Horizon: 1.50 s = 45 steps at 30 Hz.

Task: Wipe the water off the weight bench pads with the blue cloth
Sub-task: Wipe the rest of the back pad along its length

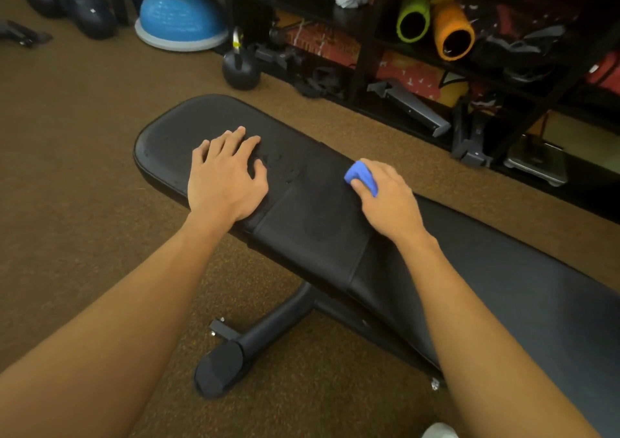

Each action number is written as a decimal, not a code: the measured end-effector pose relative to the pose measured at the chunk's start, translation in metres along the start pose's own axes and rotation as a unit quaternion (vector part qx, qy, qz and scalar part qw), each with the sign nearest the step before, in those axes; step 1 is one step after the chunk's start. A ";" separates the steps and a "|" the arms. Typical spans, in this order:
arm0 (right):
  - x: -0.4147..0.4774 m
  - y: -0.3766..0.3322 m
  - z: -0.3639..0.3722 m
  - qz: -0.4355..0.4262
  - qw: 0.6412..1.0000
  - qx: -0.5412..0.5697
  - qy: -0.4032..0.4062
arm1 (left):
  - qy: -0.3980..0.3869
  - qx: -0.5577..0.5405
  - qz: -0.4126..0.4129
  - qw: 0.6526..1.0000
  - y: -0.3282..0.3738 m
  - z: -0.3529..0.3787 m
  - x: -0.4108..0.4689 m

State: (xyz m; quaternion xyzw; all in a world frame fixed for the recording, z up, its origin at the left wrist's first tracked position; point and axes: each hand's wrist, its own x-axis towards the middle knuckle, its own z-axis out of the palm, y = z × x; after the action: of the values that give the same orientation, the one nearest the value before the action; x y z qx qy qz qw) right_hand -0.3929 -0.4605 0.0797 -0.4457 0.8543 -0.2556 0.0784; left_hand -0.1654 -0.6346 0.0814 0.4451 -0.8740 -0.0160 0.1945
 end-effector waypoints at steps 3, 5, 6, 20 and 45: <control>0.020 0.003 -0.011 0.039 0.998 0.003 -0.038 | 0.002 0.003 -0.002 1.000 0.000 0.000 0.001; 0.038 -0.003 -0.016 0.041 0.995 0.026 -0.088 | 0.006 0.003 -0.002 1.000 0.000 0.001 0.002; 0.049 -0.006 -0.016 0.045 0.992 0.037 -0.110 | 0.007 0.003 -0.001 1.000 -0.001 0.001 0.002; 0.091 0.006 -0.023 0.098 0.968 0.111 -0.202 | 0.022 0.000 -0.005 1.000 0.000 0.001 0.003; -0.059 -0.066 0.029 -0.230 0.967 -0.005 -0.111 | 0.002 -0.094 -0.034 0.995 -0.019 -0.015 -0.002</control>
State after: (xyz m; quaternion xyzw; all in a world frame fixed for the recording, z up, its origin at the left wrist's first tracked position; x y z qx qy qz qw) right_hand -0.3002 -0.4551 0.0830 -0.6560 0.7161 -0.2115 0.1102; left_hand -0.1443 -0.6425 0.0911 0.4543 -0.8526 -0.1035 0.2364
